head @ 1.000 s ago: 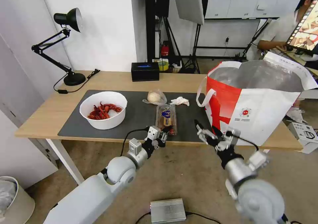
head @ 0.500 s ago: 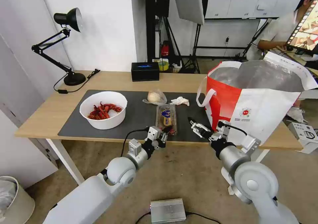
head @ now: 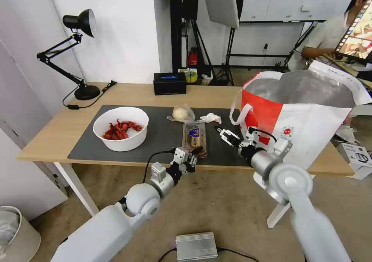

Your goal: Pick up the trash from the table and place it into the takeout bag.

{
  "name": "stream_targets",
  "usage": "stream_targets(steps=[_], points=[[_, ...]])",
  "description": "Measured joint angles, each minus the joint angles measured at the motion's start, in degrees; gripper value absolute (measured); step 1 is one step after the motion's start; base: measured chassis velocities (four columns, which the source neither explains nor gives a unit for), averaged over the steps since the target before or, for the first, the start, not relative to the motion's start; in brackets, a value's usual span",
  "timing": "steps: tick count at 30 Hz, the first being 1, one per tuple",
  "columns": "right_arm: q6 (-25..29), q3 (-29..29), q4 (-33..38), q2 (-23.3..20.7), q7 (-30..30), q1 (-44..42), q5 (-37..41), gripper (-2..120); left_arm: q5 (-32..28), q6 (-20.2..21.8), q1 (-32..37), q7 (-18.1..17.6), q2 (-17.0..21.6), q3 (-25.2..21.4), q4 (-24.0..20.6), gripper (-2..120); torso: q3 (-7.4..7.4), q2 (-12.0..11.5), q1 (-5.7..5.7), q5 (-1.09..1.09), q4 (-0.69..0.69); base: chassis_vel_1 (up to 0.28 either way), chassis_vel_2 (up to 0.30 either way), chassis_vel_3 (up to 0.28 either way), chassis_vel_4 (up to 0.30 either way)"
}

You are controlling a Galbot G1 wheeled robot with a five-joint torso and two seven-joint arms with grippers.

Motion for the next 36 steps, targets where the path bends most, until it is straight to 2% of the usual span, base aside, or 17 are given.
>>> stream_targets(steps=[7,14,36], points=[[-4.14,-1.32,-3.35,1.52,3.89,3.52,2.24,100,-0.12,-0.36,0.01,-0.04,-0.03,-0.01,0.06,0,0.00,0.00,0.00,0.00,0.00,0.000,0.000,0.000,0.000],[-7.58,-1.53,-5.50,3.27,4.50,5.83,3.39,100,-0.13,-0.53,0.03,-0.12,-0.35,0.05,0.36,0,0.00,0.00,0.00,0.00,0.00,0.000,0.000,0.000,0.000],[-7.78,-4.37,-12.16,5.41,5.47,10.54,2.73,100,-0.23,-1.17,0.41,-0.16,-0.32,-0.03,-0.20,0,-0.01,0.00,0.00,0.00,0.00,0.000,0.000,0.000,0.000]])
